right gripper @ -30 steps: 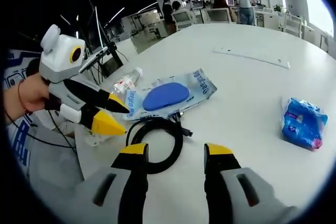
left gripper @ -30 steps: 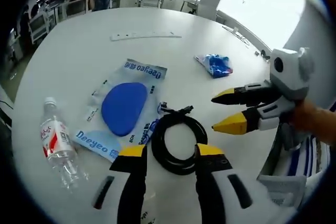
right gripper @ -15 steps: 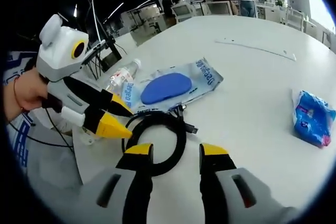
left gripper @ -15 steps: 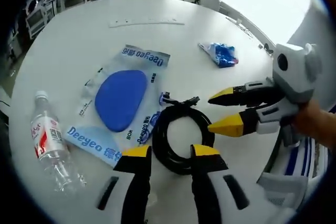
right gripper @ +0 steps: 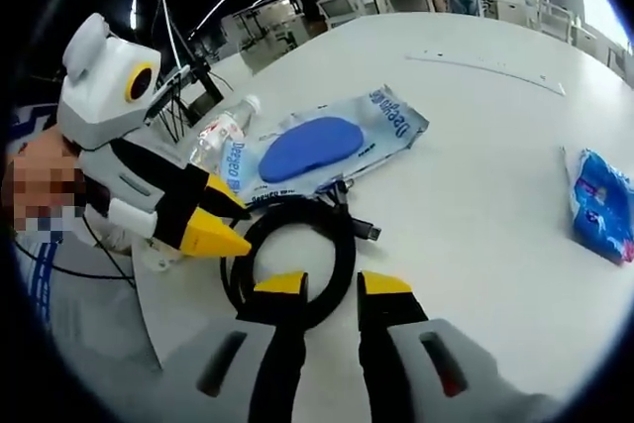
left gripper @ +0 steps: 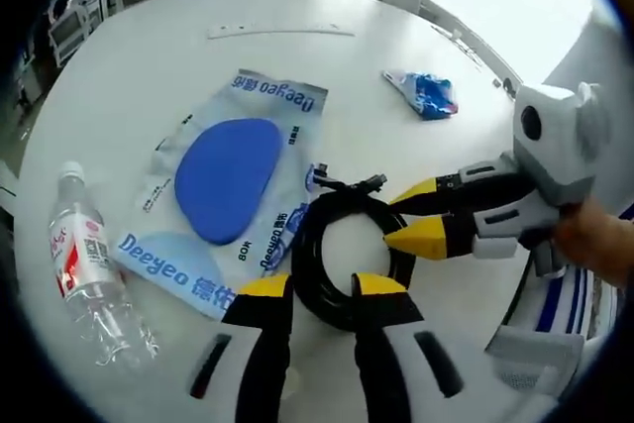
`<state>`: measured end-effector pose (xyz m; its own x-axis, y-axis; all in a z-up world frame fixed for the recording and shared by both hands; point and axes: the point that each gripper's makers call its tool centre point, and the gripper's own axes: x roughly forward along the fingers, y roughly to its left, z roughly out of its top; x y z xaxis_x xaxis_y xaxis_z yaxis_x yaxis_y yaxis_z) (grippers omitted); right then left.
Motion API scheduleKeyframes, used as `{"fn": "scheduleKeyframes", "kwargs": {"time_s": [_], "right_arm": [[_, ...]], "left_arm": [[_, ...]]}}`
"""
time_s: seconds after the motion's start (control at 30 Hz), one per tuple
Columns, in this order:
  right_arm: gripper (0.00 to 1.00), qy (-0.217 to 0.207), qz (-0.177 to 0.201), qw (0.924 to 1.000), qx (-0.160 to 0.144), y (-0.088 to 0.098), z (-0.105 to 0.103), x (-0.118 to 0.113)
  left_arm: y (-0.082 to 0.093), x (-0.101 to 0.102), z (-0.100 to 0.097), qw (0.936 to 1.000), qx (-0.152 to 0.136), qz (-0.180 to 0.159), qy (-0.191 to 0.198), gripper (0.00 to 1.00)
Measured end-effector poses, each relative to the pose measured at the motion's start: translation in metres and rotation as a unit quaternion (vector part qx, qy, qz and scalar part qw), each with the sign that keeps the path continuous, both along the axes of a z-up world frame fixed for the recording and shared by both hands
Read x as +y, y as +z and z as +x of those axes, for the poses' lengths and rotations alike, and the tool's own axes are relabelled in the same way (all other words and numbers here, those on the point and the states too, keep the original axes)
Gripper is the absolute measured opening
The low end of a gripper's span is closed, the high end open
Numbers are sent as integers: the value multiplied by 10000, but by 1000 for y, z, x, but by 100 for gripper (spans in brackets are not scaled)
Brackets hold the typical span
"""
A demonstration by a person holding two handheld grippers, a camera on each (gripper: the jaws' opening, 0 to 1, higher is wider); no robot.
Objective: Arrange the tabletop items into an orderly group along one side of the table until the central work area is clear of visible clutter.
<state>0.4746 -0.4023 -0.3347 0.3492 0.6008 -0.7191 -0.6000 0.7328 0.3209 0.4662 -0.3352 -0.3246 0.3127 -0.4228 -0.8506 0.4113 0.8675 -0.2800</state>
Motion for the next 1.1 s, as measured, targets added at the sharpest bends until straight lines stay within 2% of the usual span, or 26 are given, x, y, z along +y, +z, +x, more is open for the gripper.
{"fn": "scheduleKeyframes", "kwargs": {"time_s": [0.17, 0.37, 0.47, 1.1], "right_arm": [[9, -84, -51, 10000, 17, -3, 3, -2], [8, -163, -80, 9998, 14, -3, 3, -3], [7, -216, -111, 9997, 20, -3, 3, -4], [3, -512, -3, 9985, 192, -1, 1, -9]], "left_arm": [[-3, 1, 2, 10000, 18, 31, 27, 17], [-6, 5, 2, 9999, 28, 123, 23, 10], [-10, 9, 3, 9995, 2, 296, -49, 3], [-9, 6, -1, 9997, 82, 217, -62, 2]]}}
